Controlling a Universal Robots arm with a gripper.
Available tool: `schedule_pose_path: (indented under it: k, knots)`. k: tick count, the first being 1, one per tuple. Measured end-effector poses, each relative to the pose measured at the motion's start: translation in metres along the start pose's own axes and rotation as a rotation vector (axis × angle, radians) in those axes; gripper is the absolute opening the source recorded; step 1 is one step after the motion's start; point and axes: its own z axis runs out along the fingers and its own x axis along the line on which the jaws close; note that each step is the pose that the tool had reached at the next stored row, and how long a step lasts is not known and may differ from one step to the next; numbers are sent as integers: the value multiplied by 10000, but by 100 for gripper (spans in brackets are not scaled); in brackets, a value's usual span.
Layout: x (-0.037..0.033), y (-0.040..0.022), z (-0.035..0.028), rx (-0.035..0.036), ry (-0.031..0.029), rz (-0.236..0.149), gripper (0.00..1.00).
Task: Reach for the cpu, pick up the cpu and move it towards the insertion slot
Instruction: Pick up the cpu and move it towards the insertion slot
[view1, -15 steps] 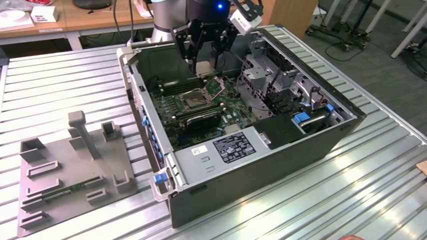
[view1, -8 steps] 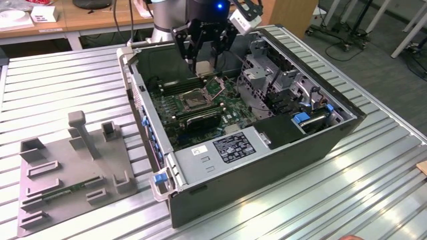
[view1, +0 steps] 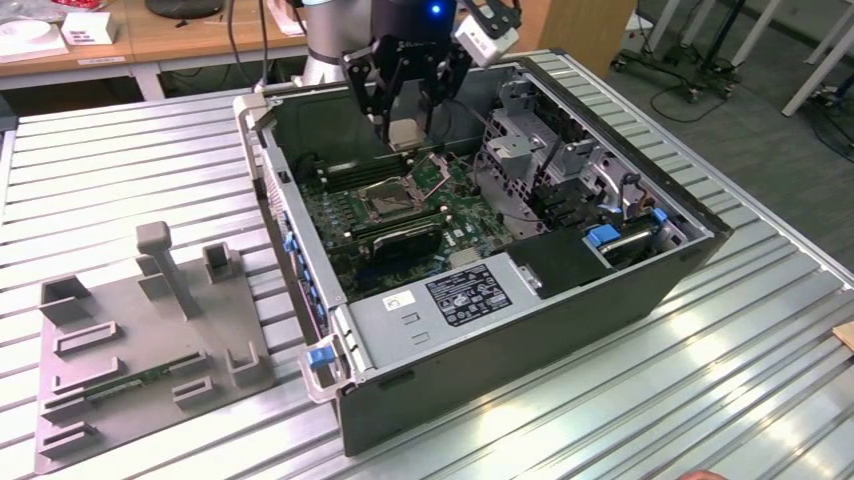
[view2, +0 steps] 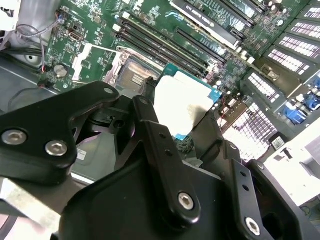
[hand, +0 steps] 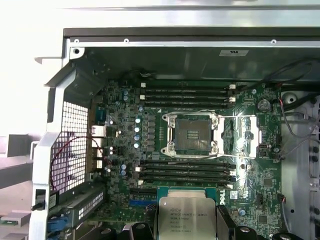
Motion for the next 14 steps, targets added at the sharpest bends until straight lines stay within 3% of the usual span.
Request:
schedule_pose_path:
  k: [14]
  knots:
    - [-1, 63, 5, 1, 0, 0, 54]
